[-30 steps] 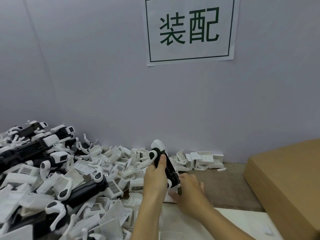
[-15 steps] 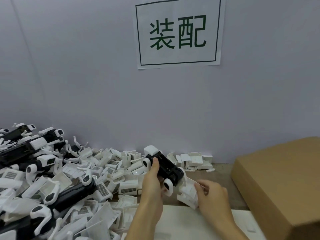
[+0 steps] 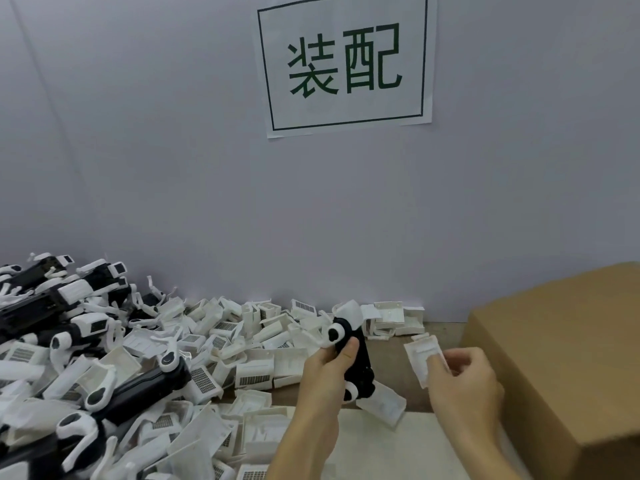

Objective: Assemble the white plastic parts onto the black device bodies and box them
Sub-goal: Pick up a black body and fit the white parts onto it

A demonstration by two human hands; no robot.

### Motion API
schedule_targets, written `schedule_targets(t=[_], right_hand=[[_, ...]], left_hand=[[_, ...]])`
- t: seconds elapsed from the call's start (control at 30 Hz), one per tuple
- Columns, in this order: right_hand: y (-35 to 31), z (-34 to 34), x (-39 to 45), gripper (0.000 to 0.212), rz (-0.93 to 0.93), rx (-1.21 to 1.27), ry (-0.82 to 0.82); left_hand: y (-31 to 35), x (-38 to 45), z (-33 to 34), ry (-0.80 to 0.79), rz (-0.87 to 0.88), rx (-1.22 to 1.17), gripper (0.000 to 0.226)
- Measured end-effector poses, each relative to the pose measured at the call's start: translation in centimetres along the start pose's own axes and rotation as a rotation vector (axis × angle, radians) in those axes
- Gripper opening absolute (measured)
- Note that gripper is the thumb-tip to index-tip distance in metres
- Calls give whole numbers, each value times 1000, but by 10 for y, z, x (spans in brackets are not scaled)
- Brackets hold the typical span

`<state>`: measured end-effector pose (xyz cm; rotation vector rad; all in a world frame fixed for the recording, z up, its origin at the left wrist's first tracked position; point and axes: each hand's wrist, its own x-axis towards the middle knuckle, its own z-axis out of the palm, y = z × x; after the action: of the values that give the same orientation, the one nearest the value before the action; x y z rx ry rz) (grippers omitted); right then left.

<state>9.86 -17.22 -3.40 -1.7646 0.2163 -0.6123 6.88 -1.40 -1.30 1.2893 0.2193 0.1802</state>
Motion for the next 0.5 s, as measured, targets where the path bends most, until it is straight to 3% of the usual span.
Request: schedule_targets(t=[0.13,0.27,0.37,0.5], right_hand=[[-14,13,-25,25,-234,-69,-106],[-24,25,-48,24,-470,-96,-347],[-21,26,-50,22,-525,-76,-487],[-20,23,-46,23,-537,-22,-538]], left_hand=[[-4,-5,9,-61,25,64,20],[-4,-6,8,-35,-7,46,23],[-4,-4,2,-8,-12,4,27],[-8,-3,1,13,-28,-27,32]])
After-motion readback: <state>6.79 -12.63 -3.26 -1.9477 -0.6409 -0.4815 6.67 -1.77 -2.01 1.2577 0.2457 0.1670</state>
